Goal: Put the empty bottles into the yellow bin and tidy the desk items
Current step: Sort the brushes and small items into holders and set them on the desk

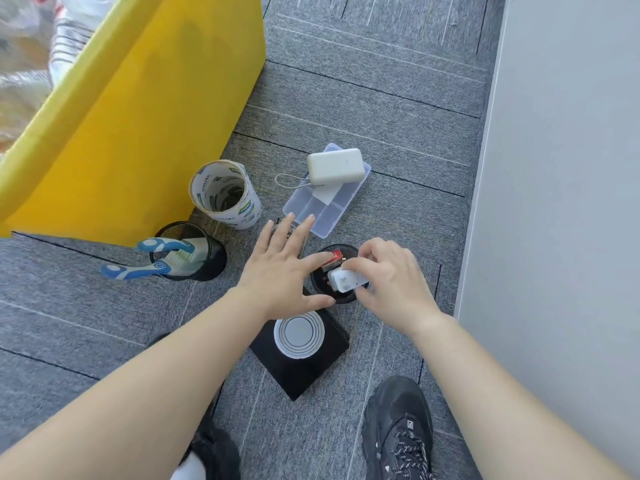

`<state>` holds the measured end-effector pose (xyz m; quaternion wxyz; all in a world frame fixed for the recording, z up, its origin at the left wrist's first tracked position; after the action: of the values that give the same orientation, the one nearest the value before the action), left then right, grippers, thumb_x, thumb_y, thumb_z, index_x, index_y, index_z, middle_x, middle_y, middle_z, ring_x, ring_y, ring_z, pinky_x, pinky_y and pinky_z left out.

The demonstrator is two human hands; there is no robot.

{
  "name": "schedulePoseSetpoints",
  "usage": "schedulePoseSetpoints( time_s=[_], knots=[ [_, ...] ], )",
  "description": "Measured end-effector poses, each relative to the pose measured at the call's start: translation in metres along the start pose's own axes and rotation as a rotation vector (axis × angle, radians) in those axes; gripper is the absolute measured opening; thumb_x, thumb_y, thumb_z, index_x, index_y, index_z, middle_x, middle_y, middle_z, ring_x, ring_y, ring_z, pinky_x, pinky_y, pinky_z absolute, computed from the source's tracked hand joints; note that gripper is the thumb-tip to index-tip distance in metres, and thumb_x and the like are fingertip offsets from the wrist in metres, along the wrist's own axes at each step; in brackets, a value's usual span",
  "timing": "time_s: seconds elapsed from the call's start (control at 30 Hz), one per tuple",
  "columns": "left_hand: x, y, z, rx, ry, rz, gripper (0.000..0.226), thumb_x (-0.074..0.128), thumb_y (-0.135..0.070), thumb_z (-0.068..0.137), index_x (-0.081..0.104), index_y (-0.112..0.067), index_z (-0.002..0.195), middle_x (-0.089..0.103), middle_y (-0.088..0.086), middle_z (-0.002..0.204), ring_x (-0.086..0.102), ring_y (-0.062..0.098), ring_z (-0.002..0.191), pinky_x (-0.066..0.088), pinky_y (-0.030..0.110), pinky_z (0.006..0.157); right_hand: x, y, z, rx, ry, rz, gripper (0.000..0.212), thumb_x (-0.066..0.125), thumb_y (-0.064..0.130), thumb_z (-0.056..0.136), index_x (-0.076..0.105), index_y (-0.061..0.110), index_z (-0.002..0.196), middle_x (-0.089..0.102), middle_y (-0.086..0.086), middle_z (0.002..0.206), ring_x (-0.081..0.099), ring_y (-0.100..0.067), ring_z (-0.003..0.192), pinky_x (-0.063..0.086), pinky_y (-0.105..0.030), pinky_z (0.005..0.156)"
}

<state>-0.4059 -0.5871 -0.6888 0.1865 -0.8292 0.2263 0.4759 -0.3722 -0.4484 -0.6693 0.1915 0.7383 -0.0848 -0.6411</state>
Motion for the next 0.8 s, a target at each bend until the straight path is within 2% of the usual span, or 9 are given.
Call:
schedulePoseSetpoints(
  time_s=[0.1,0.27,0.37,0.43,0.5,0.57,0.7,0.8],
  knots=[
    [0.002,0.000,0.001,-0.004,0.014,-0.037,0.077,0.035,-0.082,0.075,0.015,-0.053,0.143,-0.023,0.002,0.157,-0.025,0.028,0.142,-0.013,0.048,0.116,0.002,0.002,0.001,0.012,-0.084,-0.064,0.033,0.079,0.014,0.065,0.071,0.023,0.096,0.055,-0.002,0.088,0.055,-0.026,0.078,0.040,-0.037,0.070],
    [0.006,0.001,-0.003,-0.011,0.009,-0.161,0.073,0.040,-0.076,0.079,0.020,-0.050,0.143,-0.020,0.000,0.158,-0.021,0.026,0.144,-0.011,0.045,0.117,0.003,-0.002,0.003,0.090,-0.103,0.001,0.033,0.078,0.010,0.065,0.069,0.020,0.095,0.058,-0.003,0.093,0.057,-0.029,0.083,0.044,-0.039,0.072],
    [0.008,0.005,-0.009,-0.039,-0.052,-0.346,0.070,0.051,-0.066,0.081,0.027,-0.042,0.143,-0.005,-0.001,0.160,-0.005,0.023,0.146,0.003,0.041,0.119,0.004,-0.014,0.000,0.195,-0.083,0.107,0.033,0.074,0.011,0.073,0.066,0.019,0.104,0.056,-0.001,0.102,0.053,-0.026,0.096,0.046,-0.039,0.082],
    [0.008,0.010,-0.015,-0.089,-0.106,-0.433,0.067,0.057,-0.057,0.083,0.033,-0.034,0.141,0.009,0.000,0.159,0.009,0.022,0.145,0.014,0.040,0.118,0.008,-0.022,-0.001,0.281,-0.008,0.178,0.034,0.070,0.016,0.080,0.062,0.021,0.113,0.052,0.002,0.111,0.048,-0.021,0.108,0.040,-0.035,0.091],
    [0.014,0.014,-0.022,-0.139,-0.105,-0.487,0.064,0.060,-0.052,0.084,0.036,-0.030,0.140,0.018,-0.001,0.155,0.018,0.022,0.142,0.022,0.040,0.115,0.011,-0.024,-0.002,0.315,0.044,0.200,0.035,0.067,0.019,0.083,0.059,0.023,0.117,0.049,0.003,0.116,0.045,-0.019,0.113,0.038,-0.033,0.095],
    [0.019,0.015,-0.025,-0.169,-0.096,-0.566,0.061,0.061,-0.048,0.085,0.039,-0.028,0.138,0.027,-0.003,0.150,0.029,0.021,0.137,0.030,0.040,0.111,0.012,-0.022,-0.002,0.316,0.057,0.203,0.036,0.069,0.021,0.082,0.059,0.025,0.116,0.047,0.003,0.119,0.043,-0.020,0.115,0.039,-0.037,0.097],
    [0.013,0.013,-0.022,-0.196,-0.171,-0.607,0.047,0.061,-0.043,0.086,0.048,-0.029,0.129,0.039,-0.006,0.135,0.041,0.018,0.124,0.038,0.036,0.101,0.010,-0.013,0.002,0.281,0.005,0.011,0.043,0.077,0.042,0.069,0.066,0.025,0.107,0.045,-0.003,0.134,0.035,-0.030,0.128,0.033,-0.048,0.102],
    [0.010,0.011,-0.020,-0.201,-0.182,-0.596,0.039,0.059,-0.040,0.088,0.051,-0.032,0.125,0.040,-0.006,0.132,0.043,0.019,0.119,0.040,0.036,0.096,0.013,-0.003,0.007,0.228,-0.004,-0.093,0.051,0.080,0.052,0.061,0.070,0.021,0.100,0.046,-0.006,0.140,0.037,-0.035,0.131,0.036,-0.052,0.100]
  ],
)
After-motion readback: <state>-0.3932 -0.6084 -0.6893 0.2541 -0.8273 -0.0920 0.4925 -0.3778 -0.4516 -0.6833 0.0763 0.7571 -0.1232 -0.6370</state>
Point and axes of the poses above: each hand's wrist, its own z-axis towards the middle knuckle, its own x-axis out of the palm, y = z × x, the point moved 8 cm from there along z, towards the middle knuckle
